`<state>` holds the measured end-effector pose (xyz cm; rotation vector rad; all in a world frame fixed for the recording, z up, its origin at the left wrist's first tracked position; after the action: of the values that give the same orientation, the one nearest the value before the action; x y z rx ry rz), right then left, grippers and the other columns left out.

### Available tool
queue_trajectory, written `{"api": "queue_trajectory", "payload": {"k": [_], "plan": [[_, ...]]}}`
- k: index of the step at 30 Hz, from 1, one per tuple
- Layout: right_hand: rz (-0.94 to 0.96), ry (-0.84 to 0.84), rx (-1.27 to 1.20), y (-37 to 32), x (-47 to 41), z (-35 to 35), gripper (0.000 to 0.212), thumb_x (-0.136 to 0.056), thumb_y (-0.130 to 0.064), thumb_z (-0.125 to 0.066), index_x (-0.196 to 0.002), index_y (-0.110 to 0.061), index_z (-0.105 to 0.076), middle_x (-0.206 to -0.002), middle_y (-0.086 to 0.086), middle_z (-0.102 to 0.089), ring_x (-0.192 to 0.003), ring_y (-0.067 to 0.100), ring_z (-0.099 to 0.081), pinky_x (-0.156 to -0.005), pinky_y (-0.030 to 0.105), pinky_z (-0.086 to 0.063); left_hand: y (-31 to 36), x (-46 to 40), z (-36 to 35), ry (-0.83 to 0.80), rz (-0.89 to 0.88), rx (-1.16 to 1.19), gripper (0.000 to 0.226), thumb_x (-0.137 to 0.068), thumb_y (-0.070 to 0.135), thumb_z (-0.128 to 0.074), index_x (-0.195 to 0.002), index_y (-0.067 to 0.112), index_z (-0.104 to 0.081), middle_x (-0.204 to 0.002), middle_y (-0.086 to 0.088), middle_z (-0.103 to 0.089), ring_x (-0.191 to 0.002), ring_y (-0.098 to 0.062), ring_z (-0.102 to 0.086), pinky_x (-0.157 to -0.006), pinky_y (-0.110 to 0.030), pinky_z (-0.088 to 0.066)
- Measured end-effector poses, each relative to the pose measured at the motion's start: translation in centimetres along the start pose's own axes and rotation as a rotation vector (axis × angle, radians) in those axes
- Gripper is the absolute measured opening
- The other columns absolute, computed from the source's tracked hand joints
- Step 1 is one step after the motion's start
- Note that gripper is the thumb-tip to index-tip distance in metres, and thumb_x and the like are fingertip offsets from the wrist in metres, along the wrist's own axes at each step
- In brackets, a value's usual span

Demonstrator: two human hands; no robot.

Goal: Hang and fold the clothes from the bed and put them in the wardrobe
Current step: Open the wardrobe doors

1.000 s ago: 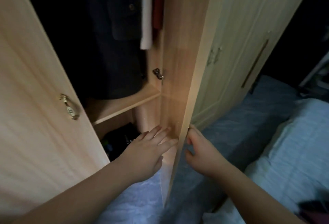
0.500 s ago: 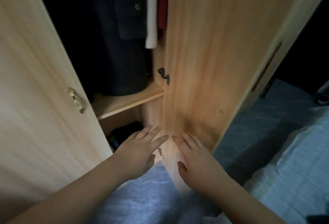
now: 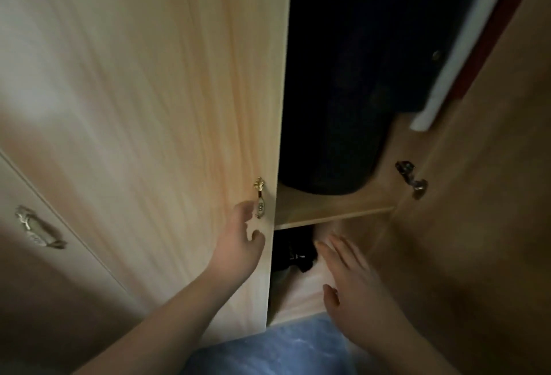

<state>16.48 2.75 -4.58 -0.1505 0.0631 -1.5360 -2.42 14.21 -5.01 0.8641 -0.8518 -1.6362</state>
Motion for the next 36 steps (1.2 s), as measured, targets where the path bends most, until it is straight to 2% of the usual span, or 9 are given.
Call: {"api": "queue_trajectory", "payload": {"k": [3, 11, 16, 21, 24, 28, 31, 33, 36], "plan": [[-0.033, -0.004, -0.062, -0.7, -1.7, -1.0, 0.072, -0.096, -0.046, -0.042, -0.154, -0.040, -0.001, -0.155, -0.021, 0.011, -0.150, 0.011, 0.005, -0.123, 0.044, -0.013, -1.2, -2.2, -0.6, 0.097, -0.004, 0.189, 0.048, -0.085, -0.003, -0.054, -0.127, 0.021, -0.051, -0.124, 0.007, -0.052, -0.114, -0.006, -0.055, -0.099, -0.030, -0.048], [-0.089, -0.067, -0.095, -1.0, 0.6, -2.2, 0.069, -0.096, -0.047, -0.040, -0.153, -0.042, -0.002, -0.164, -0.013, 0.004, -0.151, 0.011, 0.005, -0.122, 0.040, -0.018, -1.0, -4.8, -1.5, 0.134, -0.028, -0.043, 0.029, -0.081, 0.017, -0.062, -0.108, 0.007, -0.058, -0.096, -0.001, -0.053, -0.084, -0.011, -0.053, -0.065, -0.013, -0.040], [-0.009, -0.015, -0.178, -2.3, 5.6, -0.8, 0.066, -0.098, -0.039, -0.043, -0.153, -0.043, -0.006, -0.162, -0.019, 0.005, -0.150, 0.005, 0.006, -0.123, 0.034, -0.016, 0.6, 2.1, -1.6, 0.099, -0.012, 0.025, 0.049, -0.090, 0.010, -0.059, -0.135, 0.016, -0.041, -0.122, 0.005, -0.049, -0.107, -0.014, -0.054, -0.087, -0.020, -0.042], [0.098, -0.043, -0.195, -3.9, 12.4, -1.3, 0.067, -0.100, -0.033, -0.047, -0.153, -0.044, -0.008, -0.162, -0.021, 0.007, -0.150, 0.007, 0.007, -0.123, 0.034, -0.015, 1.3, 13.3, -0.3, 0.195, -0.062, 0.037, 0.045, -0.088, 0.010, -0.065, -0.125, 0.021, -0.042, -0.105, 0.013, -0.054, -0.095, 0.000, -0.057, -0.074, -0.009, -0.044], [0.160, -0.081, -0.198, -5.3, 15.3, -2.6, 0.067, -0.099, -0.035, -0.046, -0.152, -0.046, -0.006, -0.161, -0.021, 0.010, -0.150, 0.009, 0.009, -0.123, 0.041, -0.018, 1.0, 19.3, 1.9, 0.254, 0.037, -0.020, 0.052, -0.084, 0.021, -0.076, -0.120, 0.025, -0.038, -0.099, 0.010, -0.052, -0.088, 0.005, -0.057, -0.065, -0.005, -0.046], [0.269, -0.104, -0.217, -10.1, 17.8, -3.3, 0.065, -0.100, -0.037, -0.044, -0.153, -0.045, -0.007, -0.162, -0.020, 0.011, -0.150, 0.011, 0.010, -0.123, 0.038, -0.009, -1.1, 25.6, 6.9, 0.324, 0.151, -0.101, 0.058, -0.076, 0.033, -0.081, -0.112, 0.029, -0.036, -0.101, 0.006, -0.052, -0.091, -0.011, -0.058, -0.078, -0.028, -0.055], [0.370, -0.080, -0.204, -14.2, 19.2, -3.2, 0.063, -0.100, -0.035, -0.044, -0.153, -0.042, -0.011, -0.161, -0.021, 0.010, -0.150, 0.008, 0.009, -0.114, 0.027, -0.004, -2.8, 29.8, 11.8, 0.407, 0.210, -0.181, 0.053, -0.076, 0.021, -0.072, -0.117, 0.022, -0.039, -0.108, 0.003, -0.047, -0.099, -0.014, -0.050, -0.088, -0.042, -0.053], [0.412, -0.093, -0.216, -16.5, 20.1, -3.5, 0.063, -0.100, -0.034, -0.044, -0.153, -0.041, -0.012, -0.161, -0.021, 0.010, -0.149, 0.007, 0.010, -0.118, 0.028, -0.005, -4.0, 32.3, 14.8, 0.465, 0.234, -0.274, 0.051, -0.079, 0.012, -0.063, -0.124, 0.013, -0.039, -0.112, 0.000, -0.040, -0.095, -0.011, -0.038, -0.089, -0.041, -0.049], [0.446, -0.101, -0.217, -19.6, 21.4, -4.1, 0.063, -0.100, -0.033, -0.044, -0.153, -0.043, -0.011, -0.161, -0.022, 0.011, -0.149, 0.006, 0.012, -0.121, 0.029, -0.003, -5.0, 35.6, 18.6, 0.479, 0.269, -0.175, 0.051, -0.092, 0.014, -0.051, -0.139, 0.020, -0.032, -0.125, 0.001, -0.044, -0.095, -0.009, -0.047, -0.080, -0.027, -0.044]]}}
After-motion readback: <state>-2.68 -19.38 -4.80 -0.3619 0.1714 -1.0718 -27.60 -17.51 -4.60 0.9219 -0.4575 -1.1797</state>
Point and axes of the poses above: each hand's wrist, its own x-axis away from the middle knuckle, its own z-axis out of the back of the hand, y = z × x, the point moved 7 cm from there along -x, towards the middle knuckle
